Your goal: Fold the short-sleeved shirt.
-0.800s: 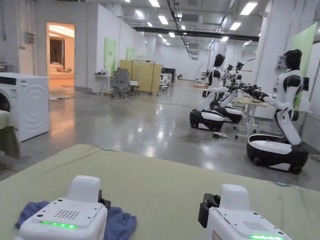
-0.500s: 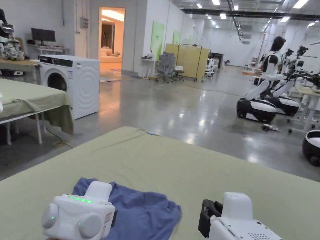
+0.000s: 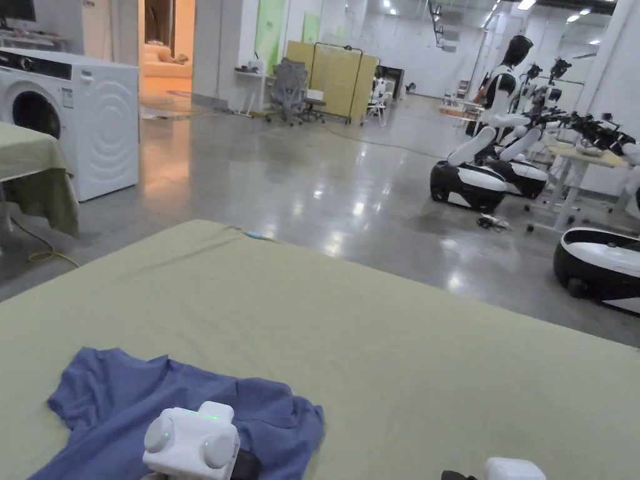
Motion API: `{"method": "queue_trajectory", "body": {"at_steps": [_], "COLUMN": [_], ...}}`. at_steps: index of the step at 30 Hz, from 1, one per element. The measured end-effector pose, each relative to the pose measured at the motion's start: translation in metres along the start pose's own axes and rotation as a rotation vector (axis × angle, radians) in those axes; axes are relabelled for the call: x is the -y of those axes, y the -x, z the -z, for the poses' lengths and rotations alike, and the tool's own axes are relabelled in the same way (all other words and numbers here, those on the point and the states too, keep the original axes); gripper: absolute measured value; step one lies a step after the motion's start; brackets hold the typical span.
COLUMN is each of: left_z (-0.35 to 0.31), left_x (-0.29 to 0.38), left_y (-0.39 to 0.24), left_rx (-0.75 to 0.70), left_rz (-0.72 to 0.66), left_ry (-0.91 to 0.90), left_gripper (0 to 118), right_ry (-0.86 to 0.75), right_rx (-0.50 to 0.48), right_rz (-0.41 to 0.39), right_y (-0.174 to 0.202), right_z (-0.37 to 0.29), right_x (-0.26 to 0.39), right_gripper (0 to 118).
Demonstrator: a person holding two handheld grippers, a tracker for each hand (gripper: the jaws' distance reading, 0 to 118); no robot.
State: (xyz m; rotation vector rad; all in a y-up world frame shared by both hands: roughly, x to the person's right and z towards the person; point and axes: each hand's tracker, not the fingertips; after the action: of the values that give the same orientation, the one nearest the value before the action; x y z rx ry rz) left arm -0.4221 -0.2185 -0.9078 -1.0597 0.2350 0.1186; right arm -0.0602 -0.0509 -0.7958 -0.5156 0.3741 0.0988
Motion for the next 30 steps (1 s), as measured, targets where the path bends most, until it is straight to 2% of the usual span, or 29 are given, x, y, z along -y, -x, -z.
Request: {"method": "queue_trajectory", "body": {"at_steps": [3,4,6,7,8,12,15,20,27,30], "left_z": [-0.021,-0.027,-0.044,-0.047,-0.05,-0.055,-0.083,-0.138,-0.229,-0.249], "left_x": [0.001,0.001,0.004,0.004,0.004,0.002,0.002,-0.005,0.001,0.017], "left_y": [-0.005,-0.007,-0.009,-0.008,-0.007,-0.008,-0.038,-0.125,-0.277,-0.349], "left_rx": [0.006,0.01,0.014,0.022,0.024,0.056,0.165,0.293,0.576,0.68], "left_rz": [-0.01,0.004,0.016,0.017,0.012,-0.019,0.024,0.138,0.251,0.349], "left_ry": [-0.043,-0.048,-0.077,-0.081,-0.085,-0.103,-0.163,-0.262,-0.405,-0.381], "left_gripper": [112,102,65,39,7,6,6,6,6,6], "right_ry": [0.016,0.012,0.007,0.0,-0.009,-0.039,-0.062,-0.113,-0.151,-0.16], "right_rx": [0.034,0.031,0.024,0.02,0.022,0.039,0.076,0.13,0.249,0.293], "right_rz": [0.005,0.012,0.028,0.038,0.049,0.068,0.08,0.158,0.161,0.186], "right_y": [-0.009,-0.01,-0.014,-0.016,-0.017,-0.03,-0.046,-0.082,-0.142,-0.173], "right_z": [0.002,-0.001,-0.004,-0.007,-0.012,-0.036,-0.053,-0.096,-0.16,-0.178], "right_x": [0.002,0.001,0.0,0.0,0.0,-0.001,-0.001,-0.002,0.006,0.018], "right_gripper": [4,4,4,4,4,4,4,4,4,4]}}
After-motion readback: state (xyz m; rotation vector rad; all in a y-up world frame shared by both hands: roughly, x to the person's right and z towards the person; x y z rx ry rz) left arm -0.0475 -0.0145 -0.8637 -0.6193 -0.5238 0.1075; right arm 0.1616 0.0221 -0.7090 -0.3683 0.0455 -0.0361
